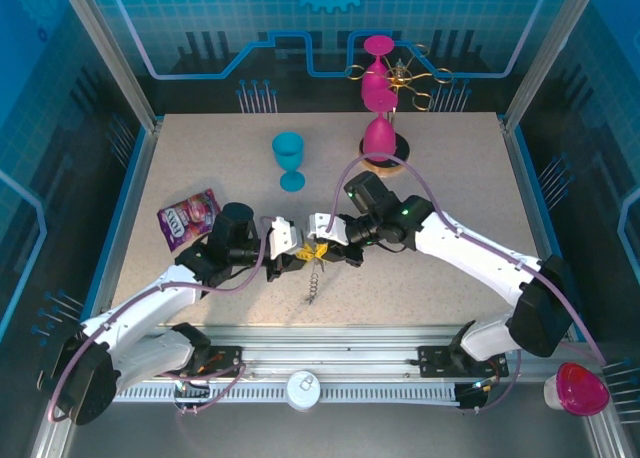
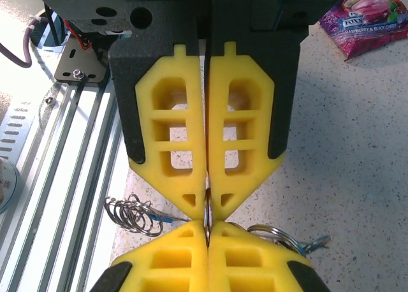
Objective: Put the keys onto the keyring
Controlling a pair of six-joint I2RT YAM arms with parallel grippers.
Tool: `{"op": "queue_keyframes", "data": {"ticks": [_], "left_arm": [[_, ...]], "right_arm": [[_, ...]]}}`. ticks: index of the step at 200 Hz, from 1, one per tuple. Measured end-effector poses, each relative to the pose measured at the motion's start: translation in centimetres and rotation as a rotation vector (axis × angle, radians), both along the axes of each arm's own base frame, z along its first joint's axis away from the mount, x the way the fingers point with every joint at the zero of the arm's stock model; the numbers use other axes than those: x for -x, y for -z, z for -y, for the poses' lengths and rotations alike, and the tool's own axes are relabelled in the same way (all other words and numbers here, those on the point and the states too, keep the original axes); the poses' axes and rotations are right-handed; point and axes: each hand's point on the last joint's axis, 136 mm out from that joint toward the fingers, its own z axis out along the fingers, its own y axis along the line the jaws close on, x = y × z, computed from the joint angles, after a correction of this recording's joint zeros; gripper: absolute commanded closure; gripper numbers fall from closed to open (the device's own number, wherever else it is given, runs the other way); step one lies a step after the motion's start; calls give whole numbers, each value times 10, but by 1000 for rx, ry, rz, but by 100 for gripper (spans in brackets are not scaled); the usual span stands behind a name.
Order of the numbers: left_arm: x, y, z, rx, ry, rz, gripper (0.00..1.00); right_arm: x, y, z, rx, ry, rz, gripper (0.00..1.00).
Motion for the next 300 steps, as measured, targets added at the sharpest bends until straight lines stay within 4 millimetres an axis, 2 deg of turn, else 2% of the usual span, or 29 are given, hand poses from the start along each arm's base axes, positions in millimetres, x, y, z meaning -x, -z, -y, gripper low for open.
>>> {"op": "queue_keyframes", "data": {"ticks": [9, 17, 30, 46, 91, 140, 202, 214, 229, 245, 300], "left_arm": [[0, 0, 0, 2, -2, -5, 100], [0, 0, 0, 2, -2, -3, 100], [-1, -1, 0, 5, -5, 3, 100], [-4, -4, 1, 12, -14, 22, 100], [-8, -9, 1, 55, -36, 47, 100], [-12, -15, 3, 96, -60, 48, 100], [-13, -18, 3, 111, -71, 34, 100], [-14, -19, 3, 116, -74, 32, 100], [-14, -21, 4, 130, -80, 29, 100], [-15, -23, 4, 154, -89, 16, 100], [-21, -24, 2, 219, -152, -24, 100]], "right_arm": [[0, 0, 0, 0, 1, 0, 100], [0, 0, 0, -1, 4, -2, 92], [-1, 0, 0, -13, 22, -11, 73], [0, -2, 3, -54, 43, -14, 65], [0, 2, 24, -108, 158, -18, 61], [-5, 16, 28, -124, 246, -15, 62], [-16, 6, 17, -186, 268, 15, 66], [-17, 4, 16, -192, 269, 18, 70], [-18, 3, 16, -196, 274, 16, 87], [-19, 4, 16, -192, 273, 31, 95], [-22, 9, 23, -131, 280, 66, 99]]}}
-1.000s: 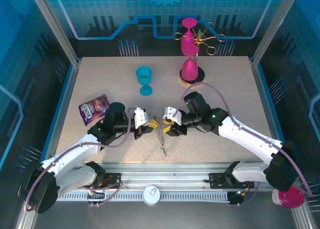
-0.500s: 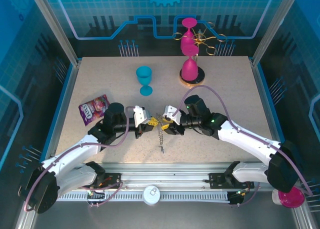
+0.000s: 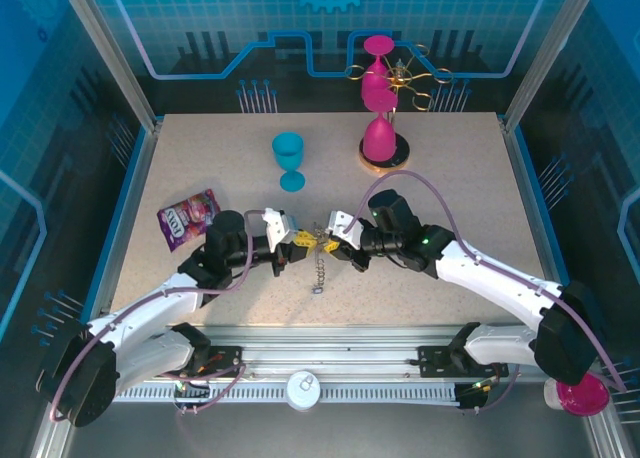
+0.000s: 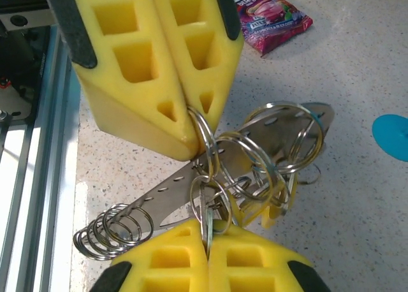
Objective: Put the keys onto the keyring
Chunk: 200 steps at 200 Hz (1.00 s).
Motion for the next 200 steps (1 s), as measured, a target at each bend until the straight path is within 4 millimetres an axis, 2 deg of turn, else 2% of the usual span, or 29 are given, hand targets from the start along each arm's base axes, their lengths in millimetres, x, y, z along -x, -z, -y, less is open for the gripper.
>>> {"op": "queue_keyframes", "data": {"ticks": [34, 58, 83, 98, 116, 139, 200], "left_arm": [[-3, -9, 1, 46, -12, 4, 100], [-4, -9, 2, 49, -11, 7, 100], [-4, -9, 2, 47, -9, 16, 100], [-3, -9, 2, 44, -6, 21, 100], [-2, -8, 2, 38, 5, 33, 100], [1, -8, 3, 34, 21, 35, 100], [8, -3, 5, 22, 66, 32, 100]], "right_arm": [[0, -4, -4, 16, -24, 7, 93], [2, -4, -4, 17, -32, 2, 81], [4, -8, -2, 6, -40, 1, 72], [4, -19, 3, -23, -32, 15, 72], [4, -31, 8, -61, -30, 34, 80], [8, -42, 4, -107, -59, 43, 83], [10, -35, -6, -129, -103, -5, 78]]}}
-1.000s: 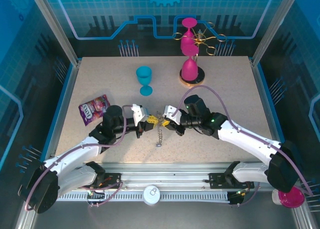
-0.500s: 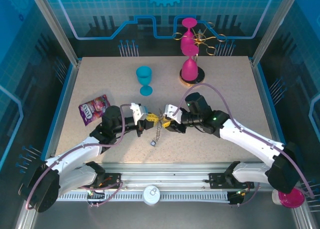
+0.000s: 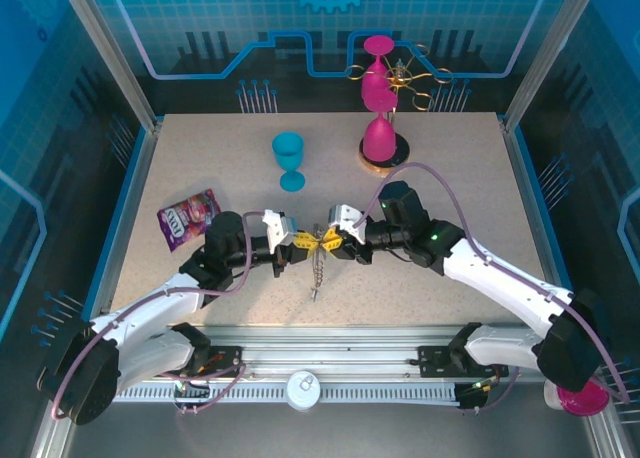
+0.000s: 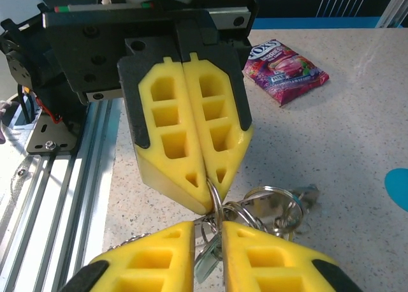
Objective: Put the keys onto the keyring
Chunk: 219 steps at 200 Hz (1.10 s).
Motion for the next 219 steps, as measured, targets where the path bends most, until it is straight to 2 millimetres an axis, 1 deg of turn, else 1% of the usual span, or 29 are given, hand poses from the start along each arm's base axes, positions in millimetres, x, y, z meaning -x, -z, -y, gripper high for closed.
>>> {"op": "queue_keyframes", "data": {"ticks": [34, 67, 83, 105, 115, 121, 127, 147, 192, 219], "left_arm": [[4, 1, 1, 0, 22, -7, 100], [8, 0, 2, 5, 48, -10, 100], [10, 0, 3, 6, 56, -10, 100], [10, 0, 2, 6, 58, -12, 100], [9, 0, 2, 6, 56, -11, 100], [9, 0, 2, 5, 56, -13, 92], [9, 1, 2, 1, 57, -12, 87], [8, 3, 2, -29, 58, -9, 82], [8, -2, 2, -110, 81, 13, 82], [9, 4, 1, -141, 91, 3, 84]], "right_arm": [[0, 8, -3, 9, -13, -26, 78], [3, 8, -5, 3, -32, -38, 79], [5, 7, -6, -5, -43, -43, 85], [7, 7, -6, -10, -51, -57, 100], [7, 7, -5, -12, -53, -56, 100], [7, 7, -5, -10, -54, -56, 100], [7, 8, -5, -7, -55, -56, 100], [8, 10, -4, 16, -62, -59, 100], [4, 12, -2, 141, -81, -32, 100], [6, 16, -3, 205, -104, -20, 100]]}}
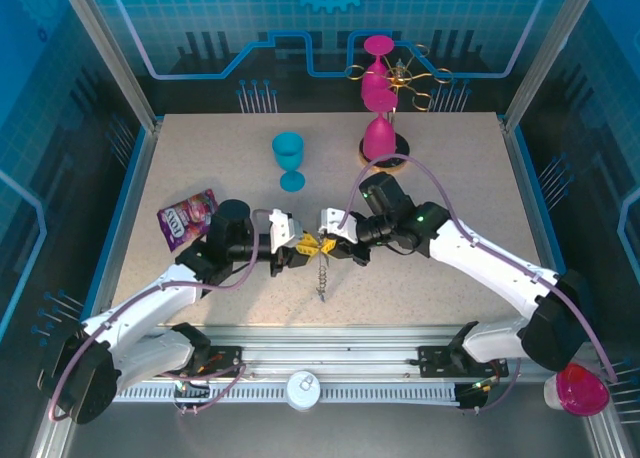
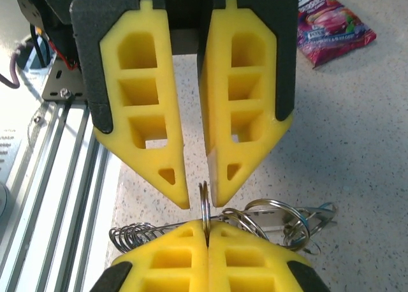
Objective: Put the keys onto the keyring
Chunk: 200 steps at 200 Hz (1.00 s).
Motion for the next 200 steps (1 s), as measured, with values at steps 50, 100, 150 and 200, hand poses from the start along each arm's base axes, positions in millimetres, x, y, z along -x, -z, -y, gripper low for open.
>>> {"op": "queue_keyframes", "data": {"ticks": [50, 100, 150, 200], "left_arm": [[2, 14, -1, -37, 9, -35, 90], [0, 12, -1, -26, -9, -55, 100], [0, 9, 0, 35, -24, -39, 100], [1, 4, 1, 91, -29, -39, 100]], "right_arm": [[1, 2, -4, 37, -35, -8, 100], [1, 1, -6, 38, -33, -20, 87], [-2, -16, 7, -154, 32, -71, 73], [0, -13, 6, -222, 33, -119, 72]]}}
